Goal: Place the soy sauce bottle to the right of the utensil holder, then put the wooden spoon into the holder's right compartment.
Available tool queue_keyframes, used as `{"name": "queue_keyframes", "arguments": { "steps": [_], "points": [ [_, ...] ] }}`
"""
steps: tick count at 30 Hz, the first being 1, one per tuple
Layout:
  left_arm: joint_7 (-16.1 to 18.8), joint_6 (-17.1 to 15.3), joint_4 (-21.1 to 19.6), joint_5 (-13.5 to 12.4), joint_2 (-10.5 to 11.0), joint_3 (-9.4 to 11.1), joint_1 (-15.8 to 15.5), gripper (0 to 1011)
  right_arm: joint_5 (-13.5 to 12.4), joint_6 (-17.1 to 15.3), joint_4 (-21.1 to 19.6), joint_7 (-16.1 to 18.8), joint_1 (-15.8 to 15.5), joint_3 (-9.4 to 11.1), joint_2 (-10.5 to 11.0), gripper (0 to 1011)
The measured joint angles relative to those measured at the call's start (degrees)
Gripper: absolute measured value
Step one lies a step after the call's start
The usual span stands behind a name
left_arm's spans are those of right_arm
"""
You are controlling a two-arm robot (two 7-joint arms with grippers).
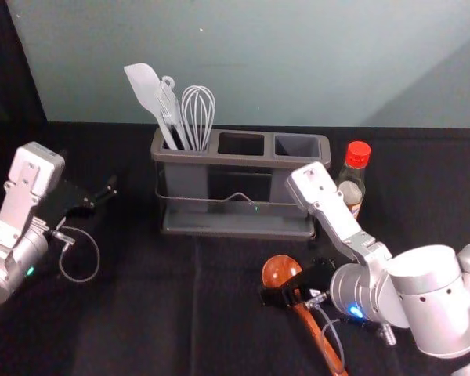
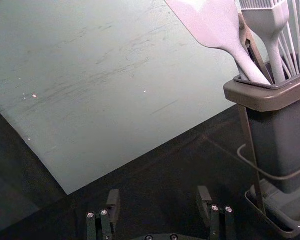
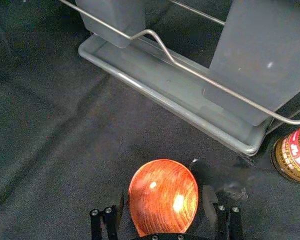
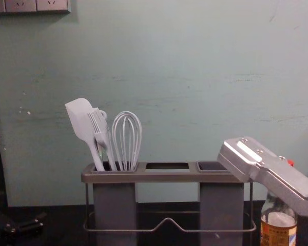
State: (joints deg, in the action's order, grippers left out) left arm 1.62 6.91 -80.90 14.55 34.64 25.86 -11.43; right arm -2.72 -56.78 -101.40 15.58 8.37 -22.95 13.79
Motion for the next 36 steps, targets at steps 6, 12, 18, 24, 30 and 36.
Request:
{"name": "queue_keyframes", "arguments": {
  "steps": [6,12,18,24,30,36],
  "points": [
    [0.0,0.0,0.0,0.0,0.0,0.0,0.0,1005,0.5,0.9,0.2,0.7,-0.4,0.5,-0.1,1004],
    [0.0,0.0,0.0,0.0,0.0,0.0,0.0,1005,1.0,1.7,0.7,1.5,-0.5,0.8,-0.3,997],
    [0.0,0.0,0.0,0.0,0.0,0.0,0.0,1005,1.6,2.0,1.3,2.2,-0.5,1.0,-0.8,846],
    [0.0,0.0,0.0,0.0,0.0,0.0,0.0,1005,2.2,1.6,-0.5,2.6,-1.0,1.5,-0.6,837],
    [0.0,0.0,0.0,0.0,0.0,0.0,0.0,1005,2.5,1.4,-6.0,3.8,-2.6,2.9,0.9,838],
    [0.0,0.0,0.0,0.0,0.0,0.0,0.0,1005,2.1,5.2,-12.2,6.3,-5.8,5.4,3.9,837]
  ]
}}
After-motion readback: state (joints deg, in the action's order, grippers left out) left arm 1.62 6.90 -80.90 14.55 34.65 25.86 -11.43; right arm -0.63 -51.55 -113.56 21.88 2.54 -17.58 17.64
